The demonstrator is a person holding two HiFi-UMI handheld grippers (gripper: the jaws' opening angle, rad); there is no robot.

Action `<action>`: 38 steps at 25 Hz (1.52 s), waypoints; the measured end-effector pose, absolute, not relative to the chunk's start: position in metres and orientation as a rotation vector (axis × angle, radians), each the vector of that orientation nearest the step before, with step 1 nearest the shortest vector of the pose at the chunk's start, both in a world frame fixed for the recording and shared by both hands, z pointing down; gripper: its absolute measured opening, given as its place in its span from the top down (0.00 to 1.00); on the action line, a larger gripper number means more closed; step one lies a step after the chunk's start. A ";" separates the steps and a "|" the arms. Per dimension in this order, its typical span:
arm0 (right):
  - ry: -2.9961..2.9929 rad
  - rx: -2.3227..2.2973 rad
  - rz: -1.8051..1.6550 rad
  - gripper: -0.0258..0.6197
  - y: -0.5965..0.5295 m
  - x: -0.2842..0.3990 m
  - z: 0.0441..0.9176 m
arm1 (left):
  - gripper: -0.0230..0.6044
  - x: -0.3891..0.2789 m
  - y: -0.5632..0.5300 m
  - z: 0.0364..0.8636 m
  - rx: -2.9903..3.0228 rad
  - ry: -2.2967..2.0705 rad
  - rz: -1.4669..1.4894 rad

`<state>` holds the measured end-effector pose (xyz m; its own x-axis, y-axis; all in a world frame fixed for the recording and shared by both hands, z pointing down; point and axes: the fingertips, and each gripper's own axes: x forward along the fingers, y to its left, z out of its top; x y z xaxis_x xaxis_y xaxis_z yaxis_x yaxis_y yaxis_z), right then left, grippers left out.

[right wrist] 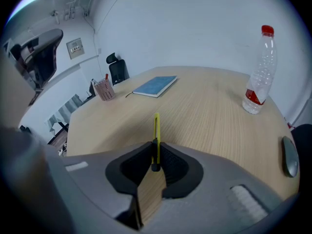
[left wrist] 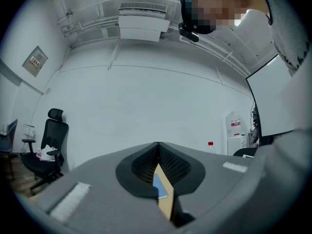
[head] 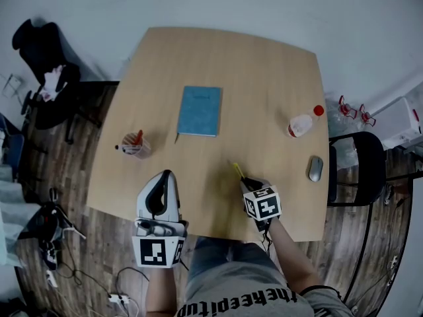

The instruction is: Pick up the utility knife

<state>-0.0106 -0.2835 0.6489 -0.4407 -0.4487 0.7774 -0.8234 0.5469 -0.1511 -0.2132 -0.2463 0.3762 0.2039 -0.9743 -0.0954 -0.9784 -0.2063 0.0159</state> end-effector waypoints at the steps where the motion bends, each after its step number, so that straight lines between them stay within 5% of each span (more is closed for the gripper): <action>1: -2.102 1.029 0.692 0.88 -0.283 -0.010 0.645 | 0.93 -0.211 -0.246 0.376 -2.401 1.946 0.129; 38: -2.539 1.300 0.409 0.88 -0.255 0.039 0.464 | 0.93 -0.145 -0.203 0.353 -2.398 1.876 0.131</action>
<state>0.0386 -0.2550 0.4644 -0.5664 -0.7452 0.3521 -0.8180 0.5604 -0.1299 -0.1445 -0.2032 0.3531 0.2402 -0.9625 -0.1257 -0.9707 -0.2394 -0.0216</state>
